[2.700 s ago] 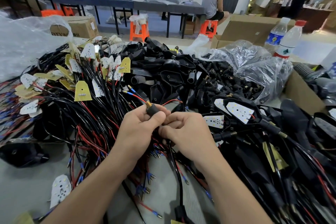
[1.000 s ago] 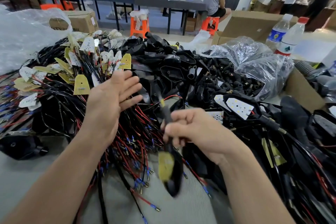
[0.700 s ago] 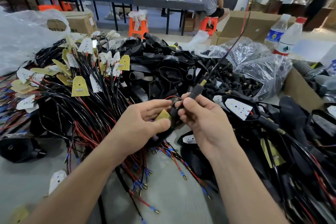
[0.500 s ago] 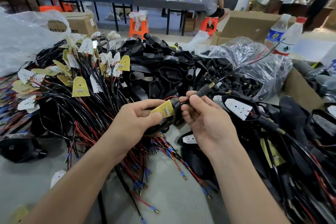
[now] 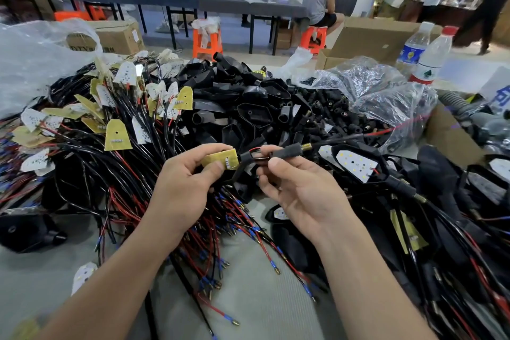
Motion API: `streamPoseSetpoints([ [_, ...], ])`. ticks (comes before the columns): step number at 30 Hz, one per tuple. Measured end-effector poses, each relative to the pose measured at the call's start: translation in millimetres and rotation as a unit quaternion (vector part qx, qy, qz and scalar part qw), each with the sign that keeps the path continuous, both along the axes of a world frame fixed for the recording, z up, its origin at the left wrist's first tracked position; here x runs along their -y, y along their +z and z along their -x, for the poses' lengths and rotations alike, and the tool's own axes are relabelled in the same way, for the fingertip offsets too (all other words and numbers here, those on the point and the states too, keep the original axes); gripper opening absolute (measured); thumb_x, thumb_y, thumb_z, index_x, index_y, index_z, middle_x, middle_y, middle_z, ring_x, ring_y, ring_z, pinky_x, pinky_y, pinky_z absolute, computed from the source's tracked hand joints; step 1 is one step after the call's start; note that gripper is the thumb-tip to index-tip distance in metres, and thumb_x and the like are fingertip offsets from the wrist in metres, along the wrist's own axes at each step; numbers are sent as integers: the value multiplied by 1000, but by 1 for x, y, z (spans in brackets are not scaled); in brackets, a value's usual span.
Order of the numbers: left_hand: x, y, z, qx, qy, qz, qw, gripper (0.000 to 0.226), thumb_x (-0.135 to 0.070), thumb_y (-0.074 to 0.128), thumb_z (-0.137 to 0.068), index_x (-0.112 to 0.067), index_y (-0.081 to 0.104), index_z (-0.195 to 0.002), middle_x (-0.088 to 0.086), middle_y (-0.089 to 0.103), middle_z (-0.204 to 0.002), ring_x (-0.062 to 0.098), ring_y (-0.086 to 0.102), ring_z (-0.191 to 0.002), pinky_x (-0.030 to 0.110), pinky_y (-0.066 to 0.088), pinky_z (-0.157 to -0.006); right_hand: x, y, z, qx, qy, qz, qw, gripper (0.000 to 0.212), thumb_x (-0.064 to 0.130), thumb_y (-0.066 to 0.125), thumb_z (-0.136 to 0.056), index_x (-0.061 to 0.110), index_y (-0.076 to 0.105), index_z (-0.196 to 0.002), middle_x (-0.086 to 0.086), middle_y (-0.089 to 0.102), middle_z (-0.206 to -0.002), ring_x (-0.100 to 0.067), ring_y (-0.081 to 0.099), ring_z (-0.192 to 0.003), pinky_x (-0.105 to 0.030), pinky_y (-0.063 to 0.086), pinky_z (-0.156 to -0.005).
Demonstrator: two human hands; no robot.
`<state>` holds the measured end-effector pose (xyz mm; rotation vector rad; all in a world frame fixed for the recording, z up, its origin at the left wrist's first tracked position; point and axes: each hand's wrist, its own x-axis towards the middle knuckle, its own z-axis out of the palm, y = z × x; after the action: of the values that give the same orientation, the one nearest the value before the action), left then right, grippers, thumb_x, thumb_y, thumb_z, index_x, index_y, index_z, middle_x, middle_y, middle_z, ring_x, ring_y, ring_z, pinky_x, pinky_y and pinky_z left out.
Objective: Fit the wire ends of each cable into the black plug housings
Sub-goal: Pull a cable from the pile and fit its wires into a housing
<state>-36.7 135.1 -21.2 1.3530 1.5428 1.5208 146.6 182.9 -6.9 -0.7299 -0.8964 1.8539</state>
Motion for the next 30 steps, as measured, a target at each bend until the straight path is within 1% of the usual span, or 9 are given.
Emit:
streamPoseSetpoints([
  [3,2,1,-3,46,-12,3,999,28,-28,62,-96,-47,78,-108,-5,79,-102,12,72,-96,33,53,-88,3,-1,5,16,-31,-14,999,22,-8,57,-96,4,74,-104,-10,75,-86,-17,69,-73,-24,60,-71],
  [5,3,4,-4,88,-16,5,996,26,-34,57,-100,-42,79,-109,-12,78,-110,8,72,-104,31,54,-86,3,-1,7,16,-47,-19,999,23,-9,57,-96,4,73,-107,-10,76,-84,-16,70,-71,-23,60,-70],
  [8,2,7,-1,138,14,-12,990,30,-13,61,-103,-35,82,-104,-9,79,-105,12,75,-98,24,61,-71,3,0,7,7,-68,-11,998,21,-9,56,-97,1,71,-108,-12,76,-84,-16,72,-69,-22,60,-69],
  [11,3,7,1,124,23,-24,992,40,6,70,-91,-32,82,-97,-4,81,-100,16,77,-95,24,62,-71,2,-1,6,1,-78,-2,997,18,-7,57,-97,2,72,-103,-12,75,-82,-16,72,-69,-22,61,-69],
  [16,5,11,1,135,16,-20,990,40,8,73,-88,-31,84,-86,2,81,-89,15,77,-81,24,61,-60,2,0,3,30,-35,-22,999,24,-7,59,-94,8,78,-98,-10,75,-94,-16,72,-82,-29,60,-76],
  [21,3,10,1,172,4,6,985,33,2,72,-90,-27,86,-89,7,79,-89,11,71,-74,25,58,-54,2,1,2,30,-15,-17,999,25,-8,57,-95,6,76,-104,-14,74,-94,-22,70,-75,-28,60,-68],
  [24,3,9,0,162,8,-4,987,35,1,72,-91,-32,85,-91,4,80,-92,14,74,-80,25,59,-57,3,-1,6,47,-39,-18,998,21,-7,60,-95,6,75,-102,-15,74,-91,-21,70,-72,-25,59,-64],
  [28,3,6,2,152,20,-38,987,37,0,72,-91,-36,85,-93,-1,81,-96,16,77,-93,22,61,-71,4,-1,10,36,-53,-15,998,15,-3,63,-94,5,75,-97,-14,75,-88,-20,71,-69,-25,59,-64],
  [30,2,4,2,140,20,-40,989,37,-1,73,-90,-37,84,-94,-2,81,-97,17,77,-97,28,62,-81,6,-1,11,44,-59,-22,997,11,-2,66,-93,2,75,-95,-13,74,-86,-19,71,-67,-24,59,-63],
])
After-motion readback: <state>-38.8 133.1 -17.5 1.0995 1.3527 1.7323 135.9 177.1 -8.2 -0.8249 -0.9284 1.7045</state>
